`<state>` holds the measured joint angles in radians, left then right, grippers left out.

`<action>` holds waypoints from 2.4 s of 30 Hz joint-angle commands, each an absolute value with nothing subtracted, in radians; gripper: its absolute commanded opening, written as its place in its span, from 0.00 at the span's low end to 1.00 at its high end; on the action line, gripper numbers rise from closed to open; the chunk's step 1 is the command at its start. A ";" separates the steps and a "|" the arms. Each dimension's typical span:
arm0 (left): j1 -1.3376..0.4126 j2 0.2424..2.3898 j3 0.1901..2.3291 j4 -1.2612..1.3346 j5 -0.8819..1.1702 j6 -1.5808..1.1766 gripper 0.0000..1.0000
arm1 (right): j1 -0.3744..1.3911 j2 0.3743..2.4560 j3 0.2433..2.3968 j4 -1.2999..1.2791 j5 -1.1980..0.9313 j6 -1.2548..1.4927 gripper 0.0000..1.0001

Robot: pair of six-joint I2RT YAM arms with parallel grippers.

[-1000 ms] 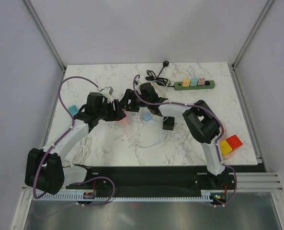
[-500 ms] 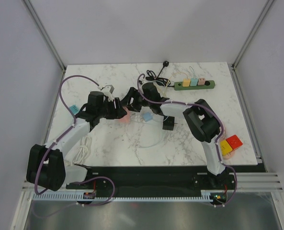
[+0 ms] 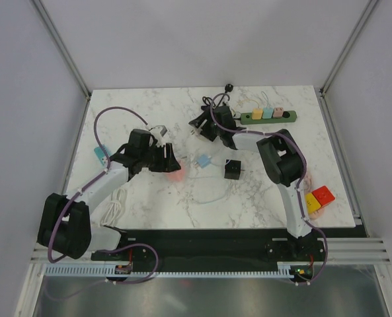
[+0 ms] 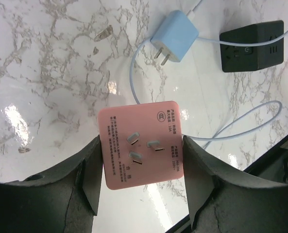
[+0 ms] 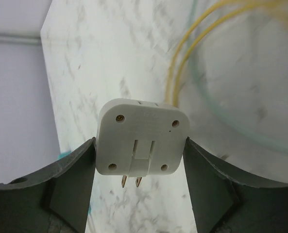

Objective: Pull the plug off the socket

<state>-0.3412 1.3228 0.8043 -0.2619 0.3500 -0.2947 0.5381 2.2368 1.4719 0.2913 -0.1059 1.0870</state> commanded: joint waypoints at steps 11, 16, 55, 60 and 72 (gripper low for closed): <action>-0.334 1.223 0.853 -0.327 0.121 -0.302 0.02 | 0.512 2.050 1.344 0.307 -0.159 0.884 0.00; -0.305 1.241 0.948 -0.400 0.008 -0.379 0.02 | 0.531 1.936 1.298 0.135 -0.144 0.659 0.00; 0.048 1.574 1.098 -0.391 -0.204 -0.532 0.71 | 0.726 1.910 1.304 -0.393 0.081 0.348 0.26; 0.046 1.540 1.085 -0.388 -0.195 -0.535 0.86 | 0.729 1.914 1.308 -0.394 0.071 0.354 0.40; 0.048 1.402 1.059 -0.377 -0.028 -0.554 1.00 | 0.733 1.884 1.312 -0.420 0.078 0.370 0.70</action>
<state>0.0479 1.4681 1.0706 -0.4183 -0.0963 -0.5270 0.7250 1.9015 1.3090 -0.3897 0.0685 0.3626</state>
